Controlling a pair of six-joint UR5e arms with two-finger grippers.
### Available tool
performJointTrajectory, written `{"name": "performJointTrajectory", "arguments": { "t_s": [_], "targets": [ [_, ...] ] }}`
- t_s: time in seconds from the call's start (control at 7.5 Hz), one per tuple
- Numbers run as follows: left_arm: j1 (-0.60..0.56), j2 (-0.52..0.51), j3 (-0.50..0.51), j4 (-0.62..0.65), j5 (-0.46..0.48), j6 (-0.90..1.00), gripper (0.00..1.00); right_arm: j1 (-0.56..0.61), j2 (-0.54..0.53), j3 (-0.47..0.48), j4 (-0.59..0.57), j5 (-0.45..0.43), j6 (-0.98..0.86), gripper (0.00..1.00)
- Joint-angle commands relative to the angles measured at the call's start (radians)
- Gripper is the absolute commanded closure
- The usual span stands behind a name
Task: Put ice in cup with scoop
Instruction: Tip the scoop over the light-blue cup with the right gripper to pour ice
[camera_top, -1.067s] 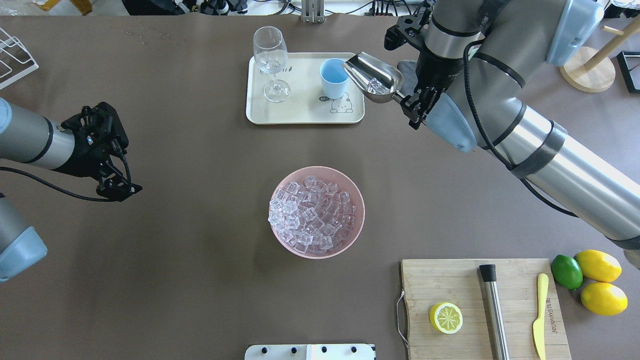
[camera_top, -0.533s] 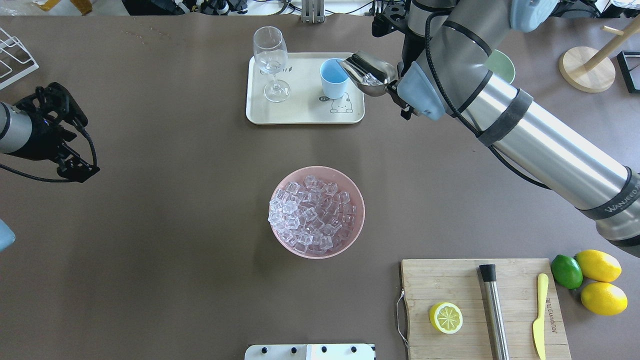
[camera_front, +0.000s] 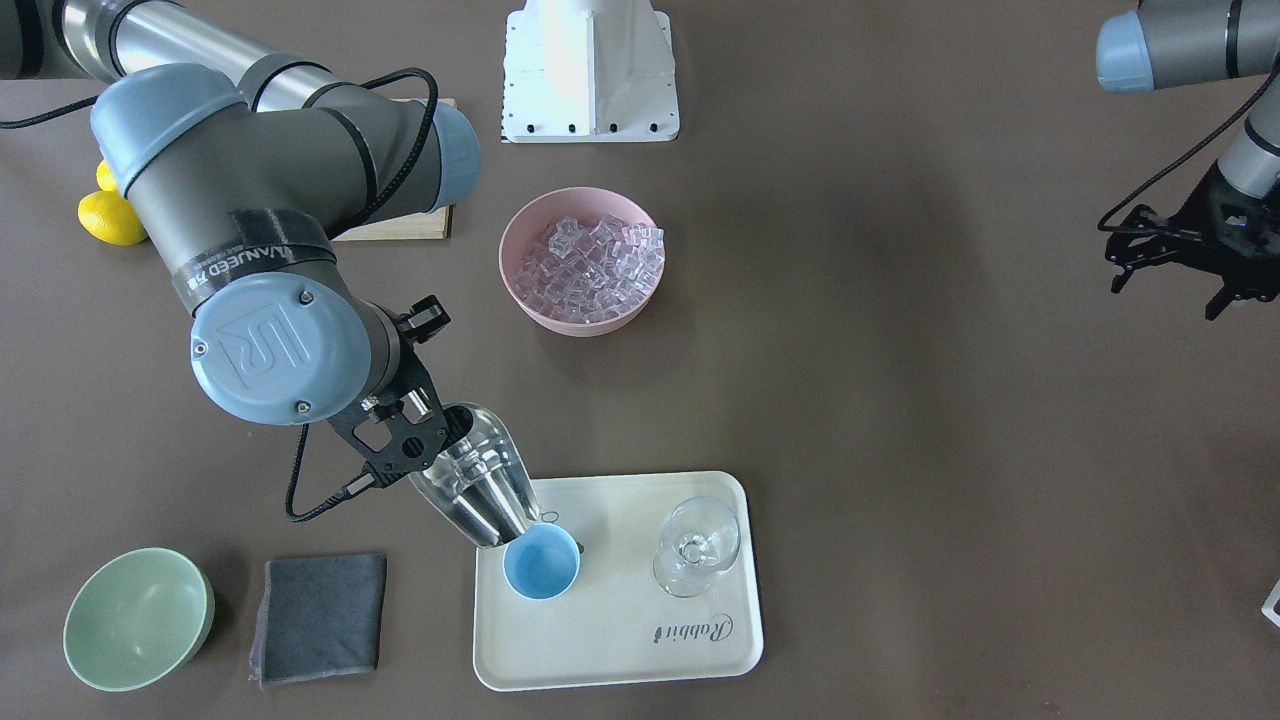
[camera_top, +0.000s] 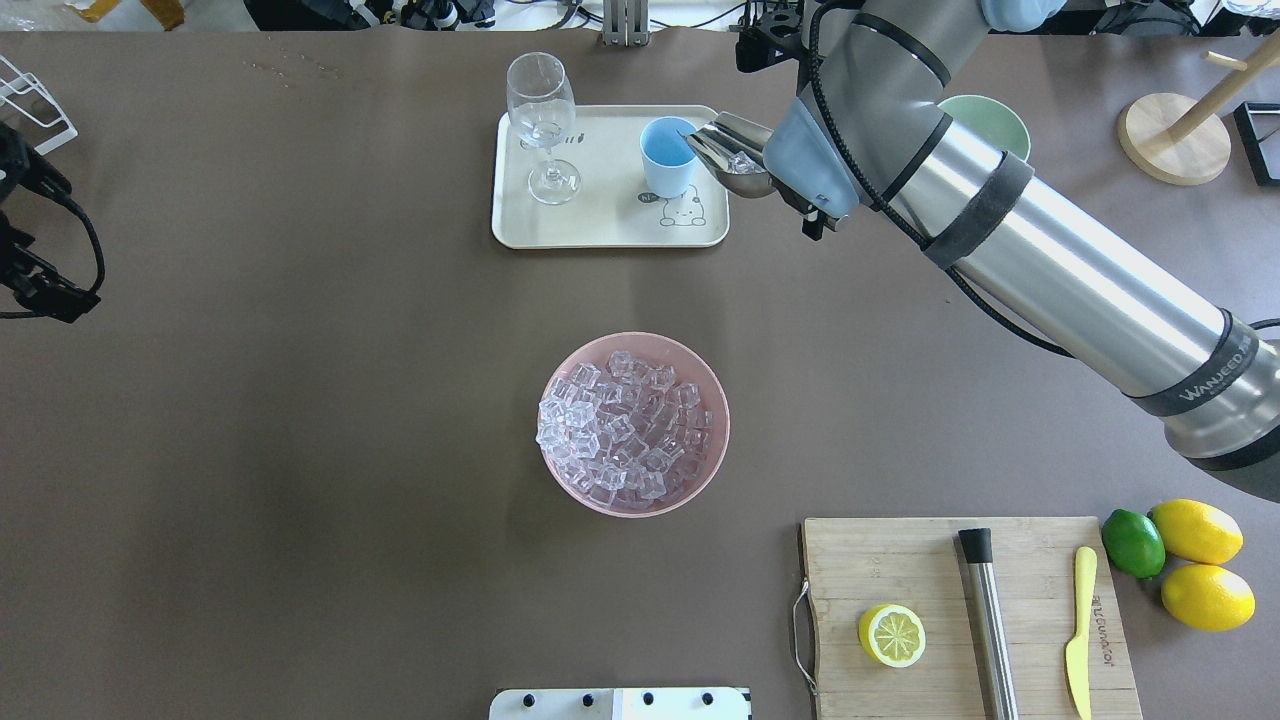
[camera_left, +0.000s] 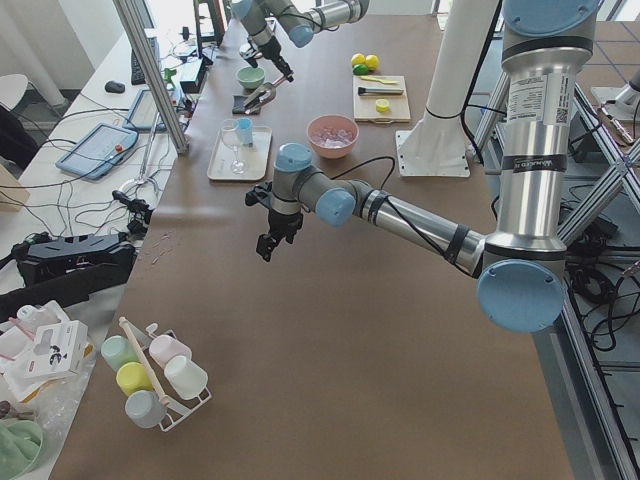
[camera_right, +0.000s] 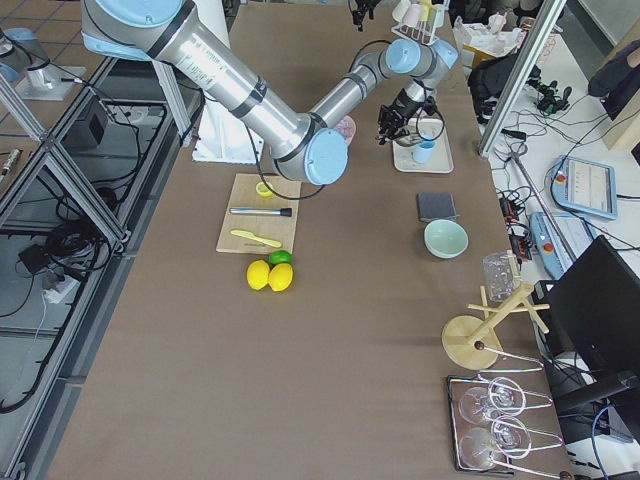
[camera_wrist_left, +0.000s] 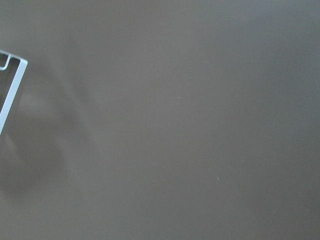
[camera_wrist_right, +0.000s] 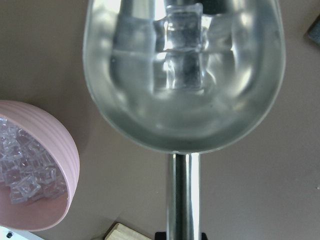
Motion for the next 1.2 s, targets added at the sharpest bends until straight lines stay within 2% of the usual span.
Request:
{"name": "performJointTrajectory", "arguments": {
  "t_s": [0.0, 0.27, 0.53, 1.07],
  "targets": [
    [-0.1, 0.046, 0.018, 0.006, -0.128, -0.185, 0.03, -0.002, 0.076, -0.102, -0.044, -0.01, -0.058, 1.0],
    [-0.149, 0.064, 0.04, 0.006, -0.197, -0.195, 0.03, -0.003, 0.108, -0.135, -0.084, -0.018, -0.092, 1.0],
    [-0.235, 0.029, 0.133, 0.011, -0.31, -0.198, 0.03, -0.003, 0.117, -0.135, -0.118, -0.036, -0.109, 1.0],
    [-0.237, 0.021, 0.152, 0.009, -0.349, -0.209, 0.03, -0.003, 0.116, -0.136, -0.13, -0.044, -0.124, 1.0]
  ]
}}
